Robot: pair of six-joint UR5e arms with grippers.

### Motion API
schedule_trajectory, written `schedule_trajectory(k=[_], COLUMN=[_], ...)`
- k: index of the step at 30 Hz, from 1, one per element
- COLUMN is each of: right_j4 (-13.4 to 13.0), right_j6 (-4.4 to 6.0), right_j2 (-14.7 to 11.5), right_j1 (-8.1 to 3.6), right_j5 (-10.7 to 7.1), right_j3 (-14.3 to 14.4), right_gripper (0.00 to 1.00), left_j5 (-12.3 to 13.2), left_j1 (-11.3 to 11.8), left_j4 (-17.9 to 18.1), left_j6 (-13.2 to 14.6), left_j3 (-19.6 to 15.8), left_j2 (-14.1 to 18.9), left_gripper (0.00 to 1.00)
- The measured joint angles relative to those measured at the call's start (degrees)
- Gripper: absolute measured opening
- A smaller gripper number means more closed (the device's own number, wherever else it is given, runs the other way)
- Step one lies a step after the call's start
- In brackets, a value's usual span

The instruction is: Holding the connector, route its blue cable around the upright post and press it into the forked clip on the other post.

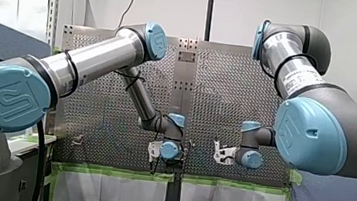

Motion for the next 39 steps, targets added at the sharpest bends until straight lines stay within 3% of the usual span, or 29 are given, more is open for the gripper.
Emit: schedule_trajectory(k=[1, 2, 3, 4, 5, 6, 8, 10, 16, 28, 34, 39], right_j4=[0.03, 0.06, 0.1, 0.2, 0.26, 0.31, 0.43, 0.56, 0.83, 1.33, 1.62, 1.61], right_j6=[-0.02, -0.04, -0.07, -0.11, -0.14, -0.18, -0.25, -0.3, -0.38, -0.5, -0.69, -0.68], right_j2=[0.0, 0.0, 0.0, 0.01, 0.01, 0.01, 0.01, 0.01, 0.02, 0.01, 0.0, 0.0], right_j1=[0.0, 0.0, 0.0, 0.0, 0.0, 0.0, 0.0, 0.0, 0.0, -0.01, 0.0, -0.01], right_j5=[-0.02, -0.03, -0.03, -0.03, -0.03, -0.05, -0.05, -0.06, -0.06, -0.1, -0.11, -0.05], right_j3=[0.0, -0.01, -0.01, -0.02, -0.02, -0.02, -0.02, -0.02, -0.04, -0.04, -0.03, -0.04], right_gripper=[0.0, 0.0, 0.0, 0.0, 0.0, 0.0, 0.0, 0.0, 0.0, 0.0, 0.0, 0.0], left_j5=[0.35, 0.73, 1.26, 1.67, 2.09, 2.67, 3.57, 4.52, 5.99, 4.23, 4.8, 6.7], left_j1=[-0.02, -0.05, -0.08, -0.11, -0.15, -0.23, -0.36, -0.53, -0.87, -1.83, -1.87, -2.01], left_j4=[-0.01, -0.03, -0.05, -0.09, -0.17, -0.4, -0.93, -1.65, -4.35, -9.45, -8.5, -6.11], left_j6=[-0.13, -0.24, -0.35, -0.41, -0.45, -0.43, -0.3, 0.07, 2.45, 3.4, 2.86, 2.42], left_j3=[0.0, 0.01, 0.01, 0.02, 0.02, 0.02, 0.02, 0.02, -0.01, -0.38, -2.32, -4.87], left_j2=[0.0, 0.0, 0.0, 0.0, 0.01, 0.01, 0.0, 0.01, 0.16, 0.94, 2.97, 5.48], left_gripper=[0.4, 0.4, 0.53, 0.61, 0.61, 0.73, 0.77, 1.0, 1.0, 1.0, 1.0, 1.0])
